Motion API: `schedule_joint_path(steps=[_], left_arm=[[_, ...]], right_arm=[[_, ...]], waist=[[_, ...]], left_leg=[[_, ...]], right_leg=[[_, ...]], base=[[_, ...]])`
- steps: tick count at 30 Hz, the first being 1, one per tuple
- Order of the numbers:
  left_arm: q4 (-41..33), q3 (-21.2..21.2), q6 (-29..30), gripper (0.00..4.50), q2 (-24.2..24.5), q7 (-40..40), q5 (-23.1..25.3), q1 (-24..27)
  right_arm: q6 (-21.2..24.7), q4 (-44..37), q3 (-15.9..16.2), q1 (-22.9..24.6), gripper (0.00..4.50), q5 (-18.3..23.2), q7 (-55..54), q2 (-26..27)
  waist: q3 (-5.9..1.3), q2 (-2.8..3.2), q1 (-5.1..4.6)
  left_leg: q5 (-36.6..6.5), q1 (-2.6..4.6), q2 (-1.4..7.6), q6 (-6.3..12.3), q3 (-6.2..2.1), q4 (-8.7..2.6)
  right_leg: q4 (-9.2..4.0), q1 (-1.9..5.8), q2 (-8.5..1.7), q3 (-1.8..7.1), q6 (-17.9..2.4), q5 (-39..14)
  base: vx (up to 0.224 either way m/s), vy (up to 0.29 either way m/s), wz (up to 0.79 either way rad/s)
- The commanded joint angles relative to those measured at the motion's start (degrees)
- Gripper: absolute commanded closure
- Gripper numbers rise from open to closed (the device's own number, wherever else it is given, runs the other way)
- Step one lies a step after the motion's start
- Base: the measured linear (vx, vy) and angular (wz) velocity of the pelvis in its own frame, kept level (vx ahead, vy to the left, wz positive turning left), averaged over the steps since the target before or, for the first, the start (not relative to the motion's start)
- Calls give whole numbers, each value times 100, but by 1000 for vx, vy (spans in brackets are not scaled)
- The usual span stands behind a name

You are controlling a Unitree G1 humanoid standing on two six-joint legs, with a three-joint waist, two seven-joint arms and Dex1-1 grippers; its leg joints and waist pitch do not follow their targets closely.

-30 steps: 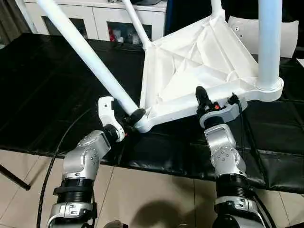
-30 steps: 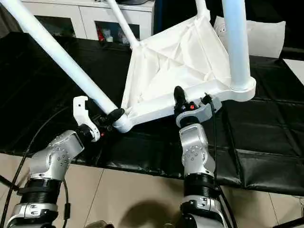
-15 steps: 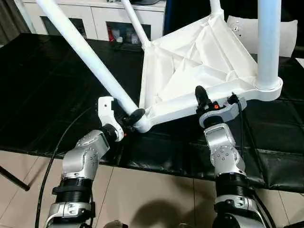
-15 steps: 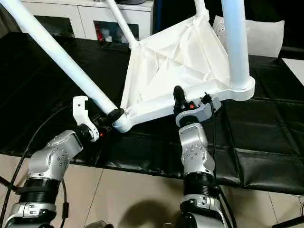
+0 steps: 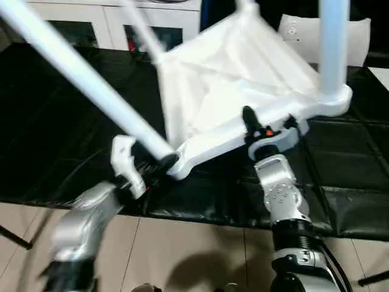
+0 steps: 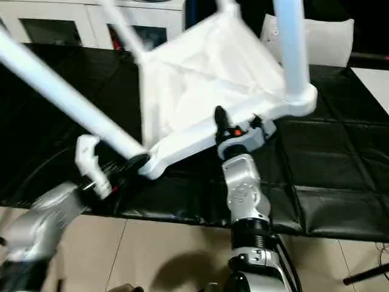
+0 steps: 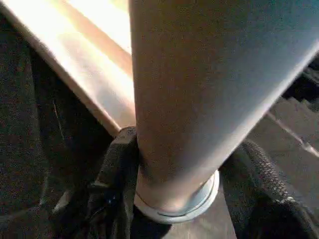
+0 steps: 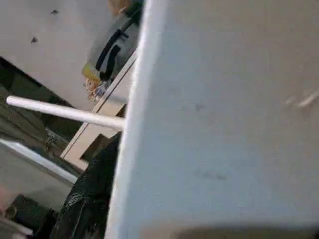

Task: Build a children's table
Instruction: Flip table

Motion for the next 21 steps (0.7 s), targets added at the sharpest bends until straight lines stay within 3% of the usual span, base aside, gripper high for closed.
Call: schedule_joint_path(steps=[1,7,11,12,15,19,21], left_arm=[[-322,-16,62,171,186,-317,86,383],[33,-8,-140,171,-55,166,235,22],[493,-142,-369,171,-144,279,334,-412],[624,-153,-387,171,-181,245,314,-531],[744,-135,-377,172,-247,160,249,-652],[1058,-34,-411,125,-443,-187,-117,-929],[1167,-147,-450,113,-400,-528,-215,-988]], right_arm=[[-731,-590,-621,-252,244,-533,-655,-398],[-856,-657,-562,-193,244,-551,-730,-406],[-1046,-739,-480,-148,244,-617,-816,-404],[-1122,-763,-481,-140,244,-671,-854,-408],[-1177,-808,-511,-132,244,-696,-866,-399],[-1328,-881,-651,-146,244,-607,-941,-372],[-1409,-901,-668,-149,245,-587,-975,-385]], waist=[[-359,-25,50],[-375,-40,109],[-388,-23,229],[-401,20,254],[-425,-6,292],[-438,9,466],[-433,-3,484]], left_leg=[[-491,85,280,292,-58,-345],[-336,99,268,231,-45,-330],[-301,127,269,222,-32,-315],[-223,128,271,205,-45,-310],[-70,114,278,219,-52,-298],[-111,188,286,244,-2,-269],[-157,165,287,224,-12,-295]], right_leg=[[-406,305,-536,279,-1032,0],[-371,308,-526,292,-953,193],[-362,286,-530,294,-863,279],[-342,281,-529,286,-846,411],[-293,296,-535,274,-870,789],[-296,216,-518,269,-830,804],[-291,229,-536,243,-794,705]], base=[[0,0,0],[0,0,0],[0,0,0],[0,0,0],[0,0,0],[0,0,0],[0,0,0]])
